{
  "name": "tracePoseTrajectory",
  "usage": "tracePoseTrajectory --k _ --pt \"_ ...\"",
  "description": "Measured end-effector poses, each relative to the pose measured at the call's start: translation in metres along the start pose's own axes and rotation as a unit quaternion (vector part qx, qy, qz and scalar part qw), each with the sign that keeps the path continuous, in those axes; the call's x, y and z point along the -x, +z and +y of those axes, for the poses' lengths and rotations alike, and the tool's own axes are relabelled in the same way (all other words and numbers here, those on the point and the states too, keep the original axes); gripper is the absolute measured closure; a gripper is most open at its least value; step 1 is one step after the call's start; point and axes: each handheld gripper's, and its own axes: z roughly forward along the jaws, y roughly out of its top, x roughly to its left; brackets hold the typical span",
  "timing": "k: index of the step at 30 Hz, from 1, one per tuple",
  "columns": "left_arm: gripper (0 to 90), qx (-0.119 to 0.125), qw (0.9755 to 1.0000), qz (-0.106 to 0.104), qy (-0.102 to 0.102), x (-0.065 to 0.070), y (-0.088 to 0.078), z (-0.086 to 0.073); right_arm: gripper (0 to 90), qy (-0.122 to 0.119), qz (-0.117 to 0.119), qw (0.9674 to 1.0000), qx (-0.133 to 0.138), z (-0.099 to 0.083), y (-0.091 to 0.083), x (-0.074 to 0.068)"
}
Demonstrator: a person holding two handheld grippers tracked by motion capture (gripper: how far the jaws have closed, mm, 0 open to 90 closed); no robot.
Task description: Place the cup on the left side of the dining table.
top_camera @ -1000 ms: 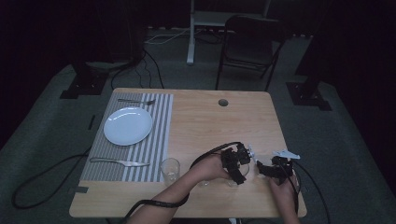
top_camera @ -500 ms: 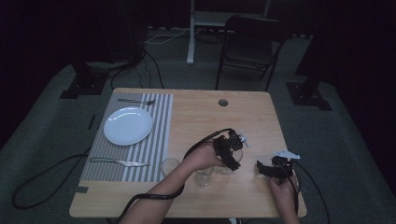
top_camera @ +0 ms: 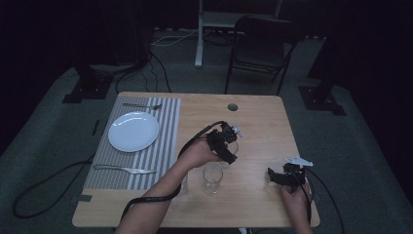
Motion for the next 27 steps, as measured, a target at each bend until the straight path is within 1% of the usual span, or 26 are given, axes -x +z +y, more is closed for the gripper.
tracePoseTrajectory --k 3,4,6,7,8,9,11,15,19,20,22,23,25,27 --pt "28.7 -0.004 0.9998 0.014 -0.012 -0.009 -0.004 -0.007 12.3 0.000 0.000 1.0000 0.000 0.000 0.000 0.000" --pt "28.7 -0.004 0.9997 0.017 -0.018 -0.013 -0.005 -0.009 12.3 0.000 0.000 1.0000 0.000 0.000 0.000 0.000" --pt "28.7 -0.004 0.9996 0.019 -0.023 -0.017 -0.008 -0.013 12.3 0.000 0.000 1.0000 0.000 0.000 0.000 0.000" --pt "28.7 -0.001 0.9993 0.021 -0.030 -0.020 -0.009 -0.016 12.3 0.000 0.000 1.0000 0.000 0.000 0.000 0.000" --pt "28.7 0.000 0.9992 0.023 -0.032 -0.022 -0.010 -0.018 12.3 0.000 0.000 1.0000 0.000 0.000 0.000 0.000" --pt "28.7 0.002 0.9988 0.029 -0.039 -0.025 -0.011 -0.021 12.3 0.000 0.000 1.0000 0.000 0.000 0.000 0.000" --pt "28.7 0.000 0.9983 0.035 -0.047 -0.029 -0.012 -0.025 12.3 0.000 0.000 1.0000 0.000 0.000 0.000 0.000" --pt "28.7 0.001 0.9971 0.040 -0.065 -0.036 -0.017 -0.037 12.3 0.000 0.000 1.0000 0.000 0.000 0.000 0.000" --pt "28.8 0.001 0.9962 0.046 -0.073 -0.042 -0.024 -0.047 12.3 0.000 0.000 1.0000 0.000 0.000 0.000 0.000" --pt "28.7 -0.001 0.9962 0.048 -0.073 -0.043 -0.026 -0.050 12.3 0.000 0.000 1.0000 0.000 0.000 0.000 0.000" --pt "28.7 -0.001 0.9951 0.054 -0.082 -0.047 -0.030 -0.056 12.3 0.000 0.000 1.0000 0.000 0.000 0.000 0.000" --pt "28.7 0.005 0.9939 0.060 -0.092 -0.049 -0.033 -0.061 12.3 0.000 0.000 1.0000 0.000 0.000 0.000 0.000" --pt "28.7 0.008 0.9925 0.066 -0.103 -0.054 -0.036 -0.067 12.3 0.000 0.000 1.0000 0.000 0.000 0.000 0.000" --pt "28.8 0.006 0.9912 0.065 -0.115 -0.059 -0.039 -0.075 12.3 -0.001 0.000 1.0000 0.000 0.000 0.000 0.000"
